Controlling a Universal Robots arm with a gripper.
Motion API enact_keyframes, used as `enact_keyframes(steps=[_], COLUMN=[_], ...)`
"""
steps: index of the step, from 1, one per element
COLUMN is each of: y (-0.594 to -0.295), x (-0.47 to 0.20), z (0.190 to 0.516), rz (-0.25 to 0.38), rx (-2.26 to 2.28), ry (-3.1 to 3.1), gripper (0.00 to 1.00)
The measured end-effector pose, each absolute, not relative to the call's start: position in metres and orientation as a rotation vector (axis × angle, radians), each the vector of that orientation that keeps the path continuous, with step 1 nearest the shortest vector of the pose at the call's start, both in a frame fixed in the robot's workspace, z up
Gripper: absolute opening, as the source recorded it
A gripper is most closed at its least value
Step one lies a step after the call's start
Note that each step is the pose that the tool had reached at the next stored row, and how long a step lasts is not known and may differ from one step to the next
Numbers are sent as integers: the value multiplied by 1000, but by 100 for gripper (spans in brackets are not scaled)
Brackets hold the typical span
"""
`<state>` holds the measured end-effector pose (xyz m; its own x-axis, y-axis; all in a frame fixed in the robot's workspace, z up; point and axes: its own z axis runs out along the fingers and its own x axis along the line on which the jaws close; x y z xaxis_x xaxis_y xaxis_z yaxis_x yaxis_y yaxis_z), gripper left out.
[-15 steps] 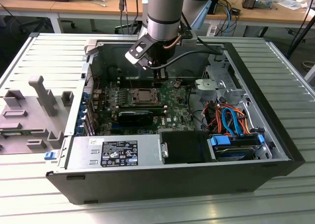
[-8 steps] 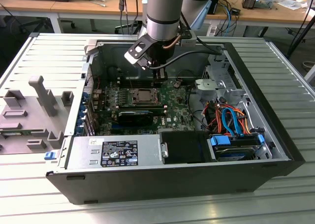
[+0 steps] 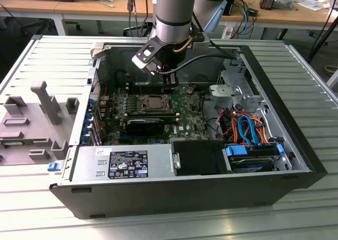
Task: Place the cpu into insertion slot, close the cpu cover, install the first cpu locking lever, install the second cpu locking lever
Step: 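Close the cpu cover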
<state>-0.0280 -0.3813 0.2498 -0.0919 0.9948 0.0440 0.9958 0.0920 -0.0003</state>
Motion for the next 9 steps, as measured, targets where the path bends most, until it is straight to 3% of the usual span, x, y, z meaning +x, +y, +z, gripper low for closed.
enact_keyframes(steps=[9], y=[-381], x=[-32], z=[250], rz=[-46], rx=[-2095], ry=[-2297], gripper=[11])
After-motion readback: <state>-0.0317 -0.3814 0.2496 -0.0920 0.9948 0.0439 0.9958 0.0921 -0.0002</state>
